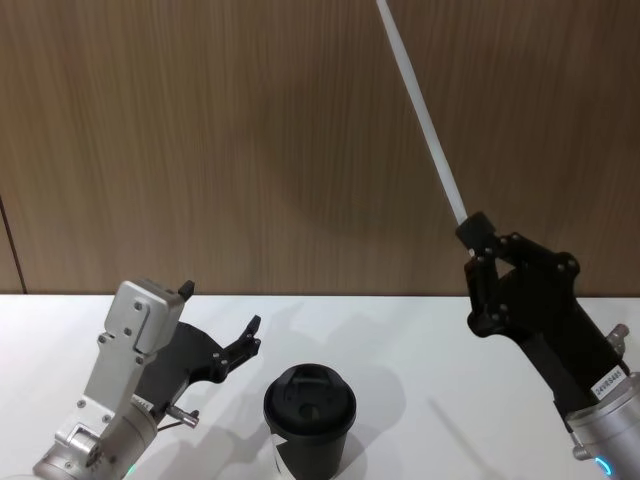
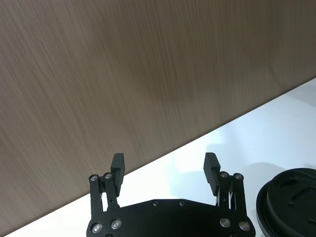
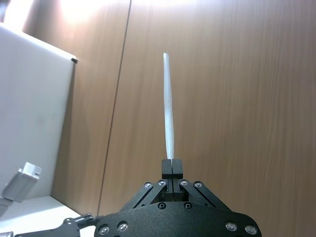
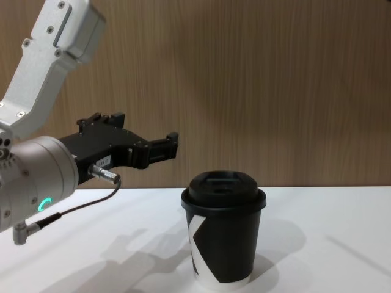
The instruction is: Pick up the straw with one hand, pass it to the other hand, and insert it into the cup.
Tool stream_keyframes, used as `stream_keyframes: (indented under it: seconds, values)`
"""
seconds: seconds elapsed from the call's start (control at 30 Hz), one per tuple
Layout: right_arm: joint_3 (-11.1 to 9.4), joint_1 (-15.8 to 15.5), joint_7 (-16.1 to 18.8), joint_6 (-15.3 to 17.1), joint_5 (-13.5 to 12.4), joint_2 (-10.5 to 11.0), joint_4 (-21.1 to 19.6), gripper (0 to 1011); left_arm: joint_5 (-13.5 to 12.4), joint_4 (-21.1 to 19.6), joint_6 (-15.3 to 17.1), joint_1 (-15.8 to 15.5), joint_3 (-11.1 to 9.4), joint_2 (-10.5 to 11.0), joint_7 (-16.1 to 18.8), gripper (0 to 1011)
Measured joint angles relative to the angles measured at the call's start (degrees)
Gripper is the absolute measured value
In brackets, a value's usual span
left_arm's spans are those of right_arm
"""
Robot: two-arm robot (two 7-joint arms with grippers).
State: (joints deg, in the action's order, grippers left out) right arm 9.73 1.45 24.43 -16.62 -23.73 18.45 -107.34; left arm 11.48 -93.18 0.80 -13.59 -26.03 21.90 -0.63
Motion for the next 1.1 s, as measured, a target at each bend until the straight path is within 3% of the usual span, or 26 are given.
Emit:
stream_keyframes:
  seconds: [0.67,1.1]
  values:
    - [0.7,0.4,1.8,-1.0,-2.1,0.2,-0.4,6,0.9,-0.5,-0.2,-0.3,0.4,0.1,-1.7,1003]
    - [0.8,0.4,2.2,-1.2,-2.5,0.2,-0.5,6,7.4,-3.0,-0.1,-2.8,1.9,0.1,-9.9,1003]
